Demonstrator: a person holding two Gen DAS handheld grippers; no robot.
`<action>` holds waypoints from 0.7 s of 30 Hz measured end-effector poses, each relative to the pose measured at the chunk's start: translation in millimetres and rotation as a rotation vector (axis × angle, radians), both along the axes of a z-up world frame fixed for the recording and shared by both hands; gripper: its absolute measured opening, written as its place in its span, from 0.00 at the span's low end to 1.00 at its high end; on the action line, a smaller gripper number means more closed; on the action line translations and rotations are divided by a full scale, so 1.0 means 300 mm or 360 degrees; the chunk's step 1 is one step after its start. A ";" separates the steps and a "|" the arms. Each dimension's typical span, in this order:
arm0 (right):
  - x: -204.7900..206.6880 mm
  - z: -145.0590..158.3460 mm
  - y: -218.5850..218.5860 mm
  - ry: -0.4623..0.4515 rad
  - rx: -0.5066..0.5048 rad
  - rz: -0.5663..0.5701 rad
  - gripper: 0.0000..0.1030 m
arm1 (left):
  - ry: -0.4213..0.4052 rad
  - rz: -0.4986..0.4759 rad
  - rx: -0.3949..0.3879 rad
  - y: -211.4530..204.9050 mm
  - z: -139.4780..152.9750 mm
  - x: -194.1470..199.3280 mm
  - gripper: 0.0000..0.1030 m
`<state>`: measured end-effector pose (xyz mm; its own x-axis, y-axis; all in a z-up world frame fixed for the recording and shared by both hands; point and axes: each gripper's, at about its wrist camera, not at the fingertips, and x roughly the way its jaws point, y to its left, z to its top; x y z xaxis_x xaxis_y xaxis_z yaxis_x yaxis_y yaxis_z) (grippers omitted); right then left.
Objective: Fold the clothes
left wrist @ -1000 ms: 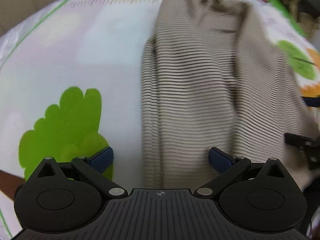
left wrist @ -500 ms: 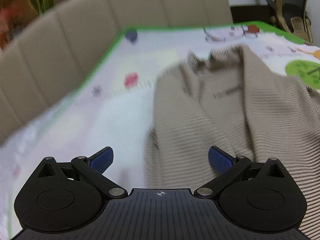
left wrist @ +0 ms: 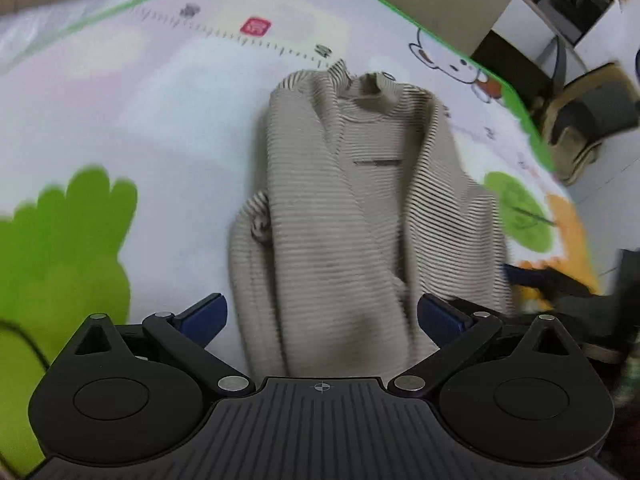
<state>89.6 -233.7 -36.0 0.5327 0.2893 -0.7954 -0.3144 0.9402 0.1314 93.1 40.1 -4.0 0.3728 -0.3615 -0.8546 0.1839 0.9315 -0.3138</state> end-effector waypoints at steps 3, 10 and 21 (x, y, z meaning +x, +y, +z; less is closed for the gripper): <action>-0.020 -0.009 0.002 0.0001 -0.0022 0.0002 1.00 | 0.0074 -0.0085 0.0020 -0.013 0.004 -0.051 0.84; -0.050 -0.013 0.009 -0.0039 -0.0056 -0.0007 1.00 | -0.0034 -0.0131 0.0304 -0.132 -0.087 -0.063 0.53; -0.049 -0.013 0.021 -0.0046 -0.0066 -0.0005 1.00 | -0.0235 0.0156 0.0305 0.073 0.032 0.088 0.00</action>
<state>74.9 -227.4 -40.0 0.5565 0.2546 -0.7909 -0.3146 0.9456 0.0830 119.7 62.1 5.7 0.5239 -0.1540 -0.8377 0.1202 0.9871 -0.1062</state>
